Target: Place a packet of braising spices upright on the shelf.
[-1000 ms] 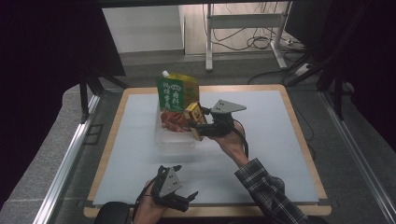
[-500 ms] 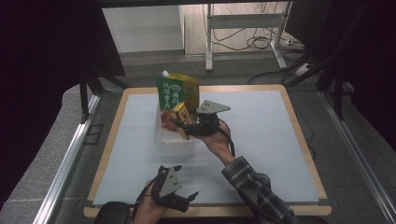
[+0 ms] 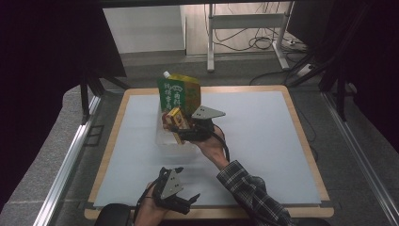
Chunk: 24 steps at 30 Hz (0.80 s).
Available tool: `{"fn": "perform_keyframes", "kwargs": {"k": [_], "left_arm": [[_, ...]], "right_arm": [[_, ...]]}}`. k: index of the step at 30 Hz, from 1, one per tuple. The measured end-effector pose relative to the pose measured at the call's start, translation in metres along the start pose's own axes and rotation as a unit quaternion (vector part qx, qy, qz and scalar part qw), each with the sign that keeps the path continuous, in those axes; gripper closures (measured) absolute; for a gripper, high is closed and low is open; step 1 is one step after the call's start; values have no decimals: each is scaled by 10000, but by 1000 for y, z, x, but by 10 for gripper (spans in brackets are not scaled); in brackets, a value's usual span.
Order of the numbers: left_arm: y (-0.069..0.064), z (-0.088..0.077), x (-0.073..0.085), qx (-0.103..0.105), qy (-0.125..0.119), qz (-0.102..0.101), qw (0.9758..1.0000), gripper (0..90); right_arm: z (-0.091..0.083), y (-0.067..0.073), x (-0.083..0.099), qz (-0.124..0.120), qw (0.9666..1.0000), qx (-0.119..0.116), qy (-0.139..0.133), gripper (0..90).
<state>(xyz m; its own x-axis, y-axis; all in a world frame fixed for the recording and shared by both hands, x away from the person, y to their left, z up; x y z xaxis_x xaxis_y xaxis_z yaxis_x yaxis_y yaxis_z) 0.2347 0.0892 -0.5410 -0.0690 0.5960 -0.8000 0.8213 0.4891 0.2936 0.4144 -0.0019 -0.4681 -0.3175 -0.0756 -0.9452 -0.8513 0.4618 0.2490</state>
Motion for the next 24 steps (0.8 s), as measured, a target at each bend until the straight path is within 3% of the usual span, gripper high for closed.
{"fn": "perform_keyframes", "kwargs": {"k": [11, 21, 24], "left_arm": [[0, 0, 0, 15, 13, 8, 10000, 9], [-1, 2, 0, 24, 50, 61, 10000, 10], [-2, 2, 0, 27, 52, 61, 10000, 10]], "right_arm": [[1, -4, 17, 118, 9999, 58, 4, 320], [-4, -11, 33, 186, 9991, 240, 291, 324], [-3, -11, 44, 34, 9980, 369, 505, 325]]}}
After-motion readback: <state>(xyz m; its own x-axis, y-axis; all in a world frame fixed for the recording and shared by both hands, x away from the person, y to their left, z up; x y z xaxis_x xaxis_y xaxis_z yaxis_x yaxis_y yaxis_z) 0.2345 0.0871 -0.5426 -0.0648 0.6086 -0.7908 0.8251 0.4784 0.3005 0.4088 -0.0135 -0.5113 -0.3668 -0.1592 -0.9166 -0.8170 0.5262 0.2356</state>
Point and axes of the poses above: each handheld gripper's, and its own axes: z roughly forward along the jaws, x roughly out of its underside, y roughly to its left, the point moved 3 cm from there along z, roughly forward along the jaws, and after that the axes turned 12 degrees about z, right-handed, at the moved point
